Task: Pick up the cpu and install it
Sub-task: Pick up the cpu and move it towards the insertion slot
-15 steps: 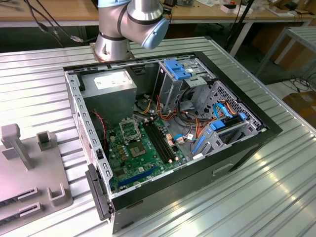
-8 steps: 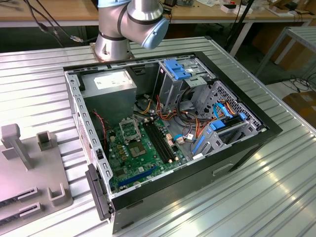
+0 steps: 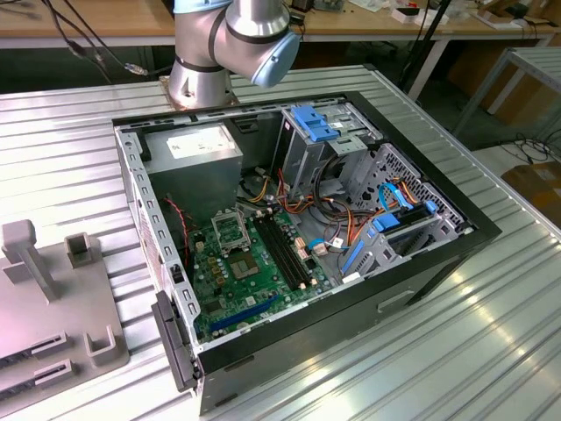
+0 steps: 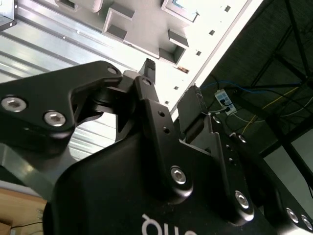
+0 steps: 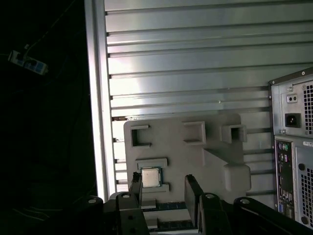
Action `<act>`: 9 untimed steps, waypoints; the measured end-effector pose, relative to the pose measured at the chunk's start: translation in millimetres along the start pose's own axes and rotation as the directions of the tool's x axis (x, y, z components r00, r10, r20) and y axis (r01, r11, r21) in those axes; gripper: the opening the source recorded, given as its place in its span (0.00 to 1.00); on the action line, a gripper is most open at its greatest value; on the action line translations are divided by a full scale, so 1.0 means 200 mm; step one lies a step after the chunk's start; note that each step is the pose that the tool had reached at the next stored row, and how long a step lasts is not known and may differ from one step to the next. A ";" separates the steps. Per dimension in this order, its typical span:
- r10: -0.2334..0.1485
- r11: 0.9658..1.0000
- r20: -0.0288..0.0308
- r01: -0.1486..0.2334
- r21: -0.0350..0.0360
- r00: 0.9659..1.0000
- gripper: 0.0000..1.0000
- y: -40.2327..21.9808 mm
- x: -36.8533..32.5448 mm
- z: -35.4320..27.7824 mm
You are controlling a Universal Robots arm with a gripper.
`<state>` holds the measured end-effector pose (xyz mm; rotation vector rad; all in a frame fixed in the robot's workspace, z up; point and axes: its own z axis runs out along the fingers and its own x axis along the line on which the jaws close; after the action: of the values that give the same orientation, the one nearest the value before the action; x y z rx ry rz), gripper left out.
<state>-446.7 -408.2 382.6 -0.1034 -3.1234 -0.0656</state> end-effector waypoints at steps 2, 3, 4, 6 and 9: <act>0.000 1.000 0.000 0.000 0.000 1.000 0.48 0.000 0.000 0.000; 0.000 1.000 0.000 0.000 0.000 1.000 0.48 0.000 0.000 0.000; 0.000 1.000 0.000 0.000 0.000 1.000 0.48 0.000 0.000 0.000; -0.002 1.000 0.000 0.002 0.000 1.000 0.48 0.000 0.000 0.001; -0.013 1.000 0.000 0.013 0.000 1.000 0.48 -0.006 0.007 0.002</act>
<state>-448.1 -409.3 382.1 -0.0833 -3.1239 -0.0655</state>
